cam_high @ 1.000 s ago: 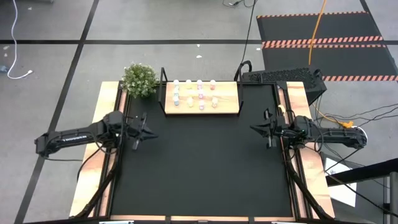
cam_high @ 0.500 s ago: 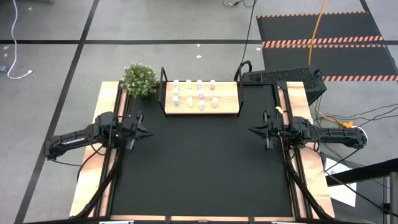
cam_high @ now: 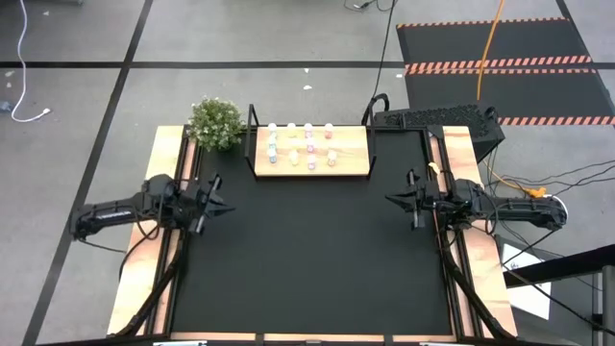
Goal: Pick and place medicine bottles onto shelf by color
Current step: Return to Home Position
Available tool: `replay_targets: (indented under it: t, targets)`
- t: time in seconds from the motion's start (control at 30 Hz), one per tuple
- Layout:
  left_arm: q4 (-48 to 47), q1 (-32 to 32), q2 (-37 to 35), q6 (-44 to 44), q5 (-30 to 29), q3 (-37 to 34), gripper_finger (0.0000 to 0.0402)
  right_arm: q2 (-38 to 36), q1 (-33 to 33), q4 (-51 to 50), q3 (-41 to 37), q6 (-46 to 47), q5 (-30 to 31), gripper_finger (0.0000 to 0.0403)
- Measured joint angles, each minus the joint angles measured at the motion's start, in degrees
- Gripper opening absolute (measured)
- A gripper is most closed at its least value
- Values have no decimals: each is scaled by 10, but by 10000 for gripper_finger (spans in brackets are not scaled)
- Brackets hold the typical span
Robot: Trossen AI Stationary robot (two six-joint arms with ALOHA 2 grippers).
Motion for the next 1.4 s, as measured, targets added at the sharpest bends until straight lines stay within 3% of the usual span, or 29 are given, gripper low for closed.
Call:
replay_targets:
  t: [0.1, 0.6, 0.77, 1.4]
  targets:
    - [12, -11, 0, 21, -25, 0, 3, 0, 0, -2, 0, 8, 0, 0]
    - [-2, -10, 1, 10, -26, 0, 20, 0, 0, -2, 0, 12, -1, 0]
    - [-18, -10, 25, -26, -63, 0, 21, 0, 0, -2, 0, 12, -1, 0]
    - [-37, -10, 81, 20, -65, 0, 21, 0, 0, -2, 0, 12, -1, 0]
